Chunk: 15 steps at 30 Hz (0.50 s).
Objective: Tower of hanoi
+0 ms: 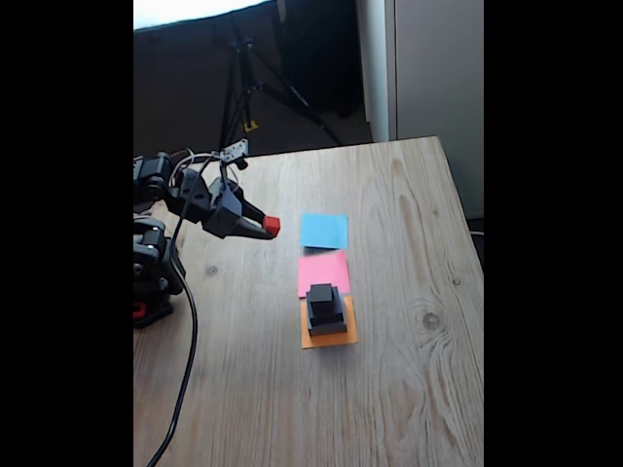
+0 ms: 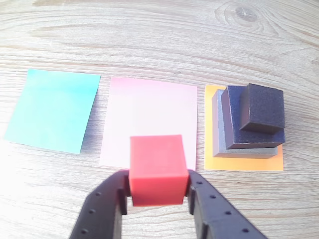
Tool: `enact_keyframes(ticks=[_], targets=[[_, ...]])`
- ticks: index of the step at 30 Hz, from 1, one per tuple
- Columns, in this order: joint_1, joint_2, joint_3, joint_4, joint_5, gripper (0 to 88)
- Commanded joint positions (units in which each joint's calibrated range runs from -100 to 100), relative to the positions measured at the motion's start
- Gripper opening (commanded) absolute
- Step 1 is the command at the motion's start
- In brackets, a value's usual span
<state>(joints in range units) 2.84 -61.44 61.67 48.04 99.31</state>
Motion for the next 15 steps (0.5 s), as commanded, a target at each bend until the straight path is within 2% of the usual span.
enact_keyframes(ticks=[1, 7, 15], targets=[[1.0, -0.1, 6.9, -11.5, 0.7, 1.5], [0.7, 7.0, 19.4, -36.7, 0.7, 1.1], [0.0, 22.1, 25.4, -59.3, 0.7, 1.5]])
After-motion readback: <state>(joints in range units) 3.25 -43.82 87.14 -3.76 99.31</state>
